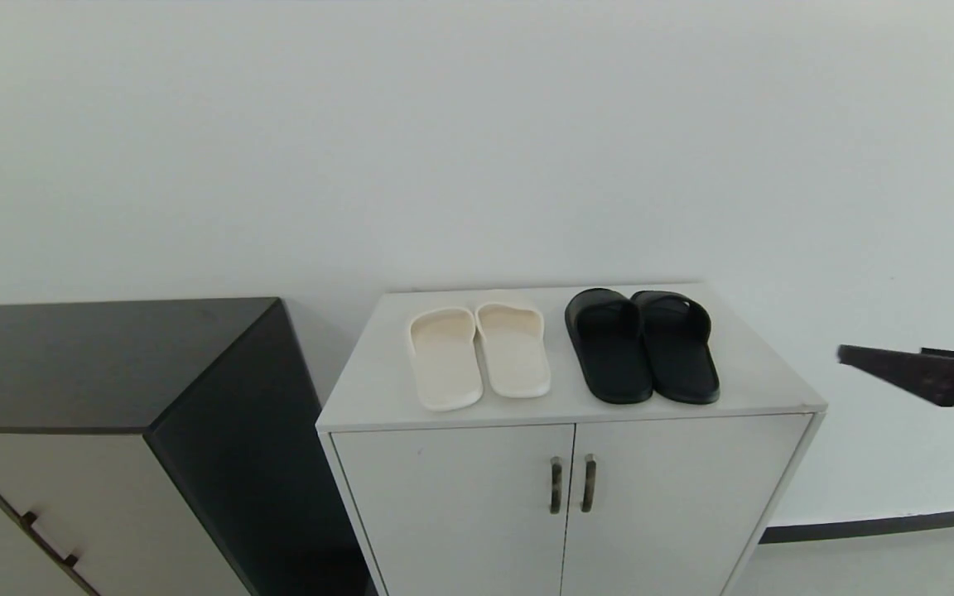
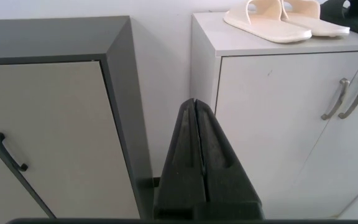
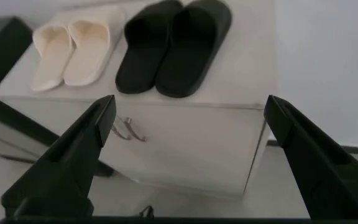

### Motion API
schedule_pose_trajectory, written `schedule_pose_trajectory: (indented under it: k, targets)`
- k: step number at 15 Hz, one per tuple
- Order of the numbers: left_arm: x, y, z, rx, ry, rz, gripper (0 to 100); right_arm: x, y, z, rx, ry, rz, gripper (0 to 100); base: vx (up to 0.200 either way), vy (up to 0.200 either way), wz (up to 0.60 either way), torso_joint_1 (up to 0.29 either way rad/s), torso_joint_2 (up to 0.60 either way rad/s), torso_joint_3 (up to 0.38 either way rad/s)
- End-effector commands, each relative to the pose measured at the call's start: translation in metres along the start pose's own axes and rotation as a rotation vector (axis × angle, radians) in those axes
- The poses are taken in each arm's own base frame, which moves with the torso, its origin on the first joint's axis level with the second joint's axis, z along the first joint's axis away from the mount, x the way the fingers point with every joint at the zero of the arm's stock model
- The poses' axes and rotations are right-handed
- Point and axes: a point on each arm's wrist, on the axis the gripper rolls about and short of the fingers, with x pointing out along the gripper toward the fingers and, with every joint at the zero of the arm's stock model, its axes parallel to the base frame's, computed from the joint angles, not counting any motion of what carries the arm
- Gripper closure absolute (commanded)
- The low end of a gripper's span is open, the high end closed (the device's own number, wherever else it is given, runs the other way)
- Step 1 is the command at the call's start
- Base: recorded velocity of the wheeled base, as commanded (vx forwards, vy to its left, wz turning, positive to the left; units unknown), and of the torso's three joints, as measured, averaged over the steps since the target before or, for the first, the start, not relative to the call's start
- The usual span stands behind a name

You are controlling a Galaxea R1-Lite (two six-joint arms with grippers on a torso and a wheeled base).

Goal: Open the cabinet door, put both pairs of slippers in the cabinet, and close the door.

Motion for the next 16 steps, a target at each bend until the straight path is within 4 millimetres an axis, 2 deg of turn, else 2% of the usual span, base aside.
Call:
schedule_pose_trajectory:
  k: [1, 3, 5, 8, 16]
  targets:
    - [0.000, 0.000, 0.000, -0.005, 0.000, -0.001, 100, 0.052, 0.014, 0.002, 0.019, 0.111, 0.010, 0, 0.000, 0.000, 0.00, 0.000, 0.00, 0.000]
    - [0.000, 0.000, 0.000, -0.005, 0.000, -0.001, 100, 0.081, 0.022, 0.003, 0.037, 0.121, -0.016, 0, 0.000, 0.000, 0.00, 0.000, 0.00, 0.000]
    - [0.000, 0.000, 0.000, -0.005, 0.001, -0.001, 100, 0.117, 0.031, 0.005, 0.027, 0.057, -0.028, 0, 0.000, 0.000, 0.00, 0.000, 0.00, 0.000]
    - [0.000, 0.000, 0.000, -0.004, 0.000, -0.001, 100, 0.155, 0.044, -0.003, -0.010, 0.056, -0.105, 0, 0.000, 0.000, 0.00, 0.000, 0.00, 0.000]
    - [0.000, 0.000, 0.000, -0.007, 0.000, -0.001, 100, 0.208, 0.067, -0.017, -0.053, 0.024, -0.162, 0, 0.000, 0.000, 0.00, 0.000, 0.00, 0.000]
